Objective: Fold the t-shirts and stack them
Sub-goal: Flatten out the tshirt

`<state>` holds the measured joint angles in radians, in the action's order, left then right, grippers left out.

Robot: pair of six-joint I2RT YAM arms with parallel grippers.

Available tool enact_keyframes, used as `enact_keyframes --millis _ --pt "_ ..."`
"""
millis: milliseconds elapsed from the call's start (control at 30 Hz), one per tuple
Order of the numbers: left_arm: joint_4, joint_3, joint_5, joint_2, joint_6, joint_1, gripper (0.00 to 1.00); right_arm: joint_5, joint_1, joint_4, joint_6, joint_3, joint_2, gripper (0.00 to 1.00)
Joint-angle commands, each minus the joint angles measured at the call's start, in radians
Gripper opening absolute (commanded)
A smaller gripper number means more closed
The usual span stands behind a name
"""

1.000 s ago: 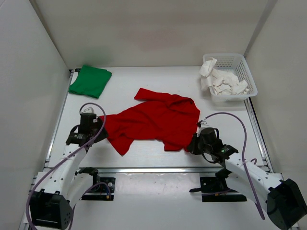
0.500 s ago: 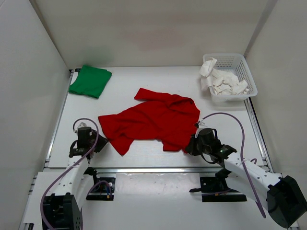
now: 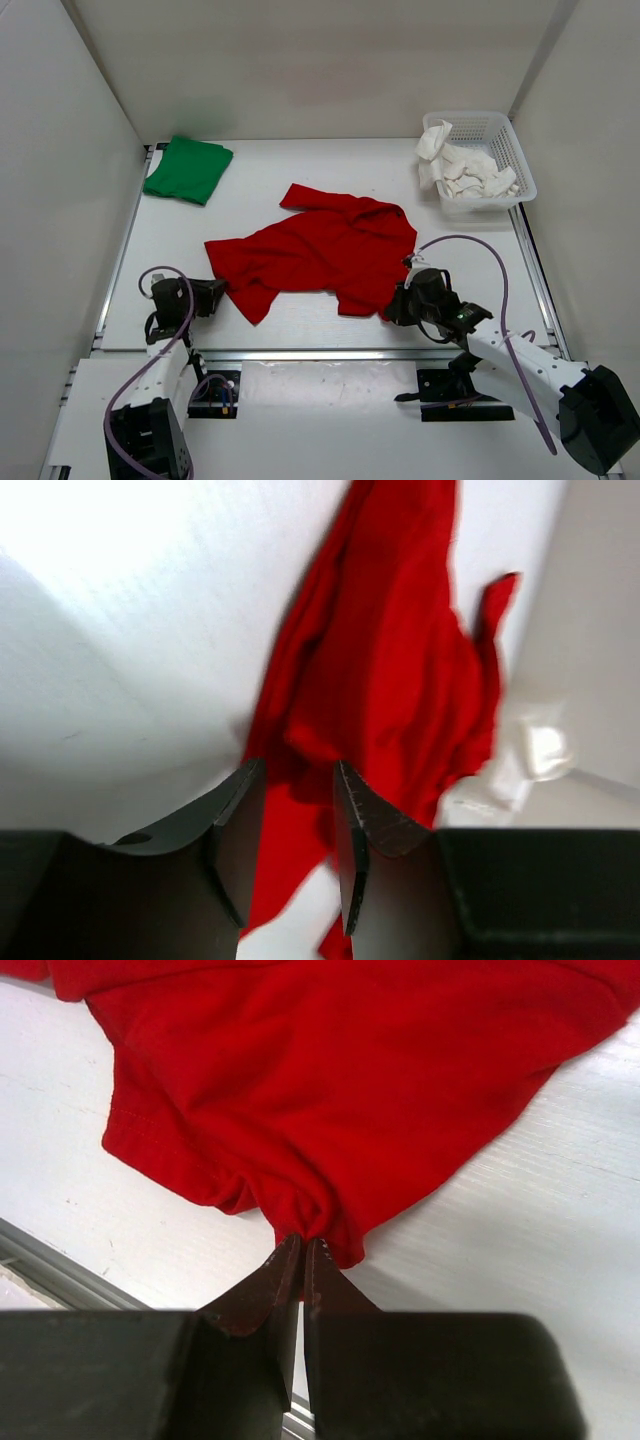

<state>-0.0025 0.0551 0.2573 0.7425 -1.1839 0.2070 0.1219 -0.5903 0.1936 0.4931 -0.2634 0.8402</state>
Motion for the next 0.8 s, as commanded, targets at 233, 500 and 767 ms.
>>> enact_keyframes --millis 233,500,767 --pt "0.147 -0.049 0.023 -0.008 -0.114 0.046 0.36 -0.011 -0.019 -0.02 0.01 0.024 -0.041 0.0" --pt "0.185 -0.132 0.048 -0.032 -0.178 0.058 0.45 0.001 -0.003 -0.039 0.009 0.036 -0.047 0.01" --pt "0.079 -0.149 0.004 -0.058 -0.12 0.054 0.41 0.007 -0.003 -0.02 0.009 0.024 -0.072 0.0"
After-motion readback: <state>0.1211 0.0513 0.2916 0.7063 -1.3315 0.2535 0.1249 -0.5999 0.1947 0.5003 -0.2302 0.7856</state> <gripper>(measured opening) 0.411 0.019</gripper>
